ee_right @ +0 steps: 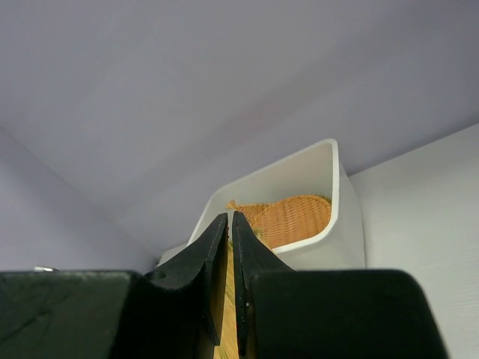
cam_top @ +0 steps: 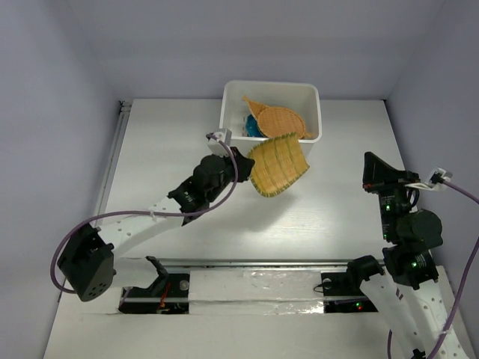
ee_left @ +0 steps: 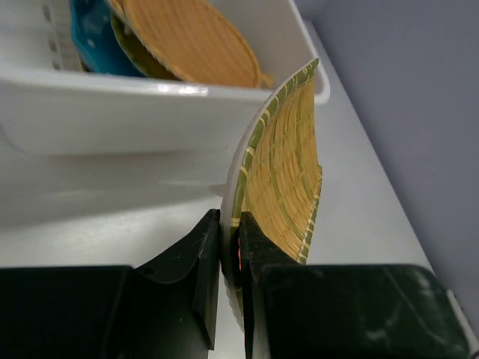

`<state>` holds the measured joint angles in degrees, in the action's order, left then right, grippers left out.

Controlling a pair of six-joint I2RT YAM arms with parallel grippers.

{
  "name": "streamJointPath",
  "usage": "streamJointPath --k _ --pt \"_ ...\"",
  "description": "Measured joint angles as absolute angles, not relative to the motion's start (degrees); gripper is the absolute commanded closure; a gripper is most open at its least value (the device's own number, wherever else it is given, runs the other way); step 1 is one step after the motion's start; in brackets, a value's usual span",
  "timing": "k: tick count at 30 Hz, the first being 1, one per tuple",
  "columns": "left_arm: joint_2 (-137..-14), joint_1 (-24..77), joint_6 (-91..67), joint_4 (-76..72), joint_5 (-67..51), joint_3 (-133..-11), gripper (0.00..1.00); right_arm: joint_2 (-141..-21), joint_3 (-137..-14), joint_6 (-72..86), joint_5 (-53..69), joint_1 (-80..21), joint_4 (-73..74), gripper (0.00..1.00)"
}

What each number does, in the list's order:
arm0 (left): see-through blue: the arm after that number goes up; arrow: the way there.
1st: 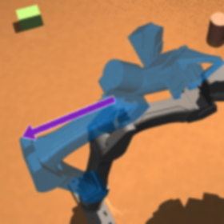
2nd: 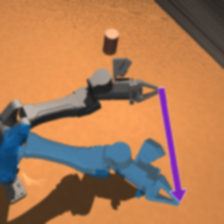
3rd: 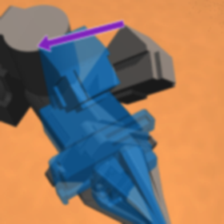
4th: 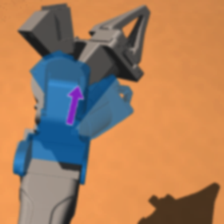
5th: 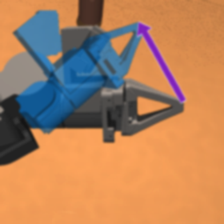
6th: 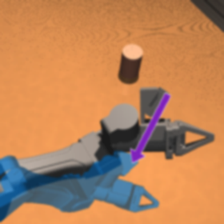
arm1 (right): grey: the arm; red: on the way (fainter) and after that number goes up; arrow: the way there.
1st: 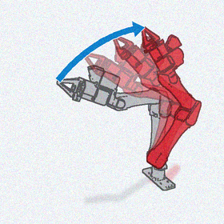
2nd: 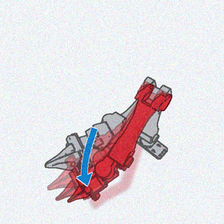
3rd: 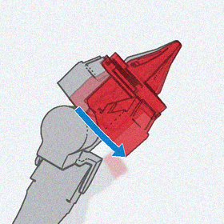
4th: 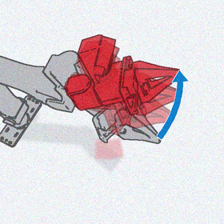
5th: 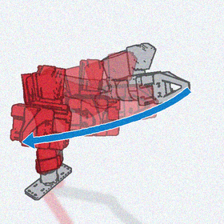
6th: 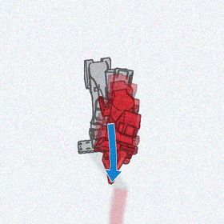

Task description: Place the plates into the plastic bin on the countertop

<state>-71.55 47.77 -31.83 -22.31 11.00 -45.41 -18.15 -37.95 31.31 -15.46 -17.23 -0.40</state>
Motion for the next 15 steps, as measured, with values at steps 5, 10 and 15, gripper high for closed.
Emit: streamJointPath --k 5,10,15 --pt "-71.6 41.7 -30.9 -21.8 8.1 -51.0 1.00 -18.6 -38.0 31.3 -15.4 -17.2 -0.4 0.88" --pt "-78.3 35.0 -30.4 -20.5 3.7 -63.4 1.00 -19.7 -38.0 31.3 -15.0 -17.2 -0.4 0.88" --pt "-93.6 29.6 -29.9 -16.9 -1.3 -81.5 1.00 -20.4 -38.0 31.3 -14.6 -17.2 -0.4 0.87"
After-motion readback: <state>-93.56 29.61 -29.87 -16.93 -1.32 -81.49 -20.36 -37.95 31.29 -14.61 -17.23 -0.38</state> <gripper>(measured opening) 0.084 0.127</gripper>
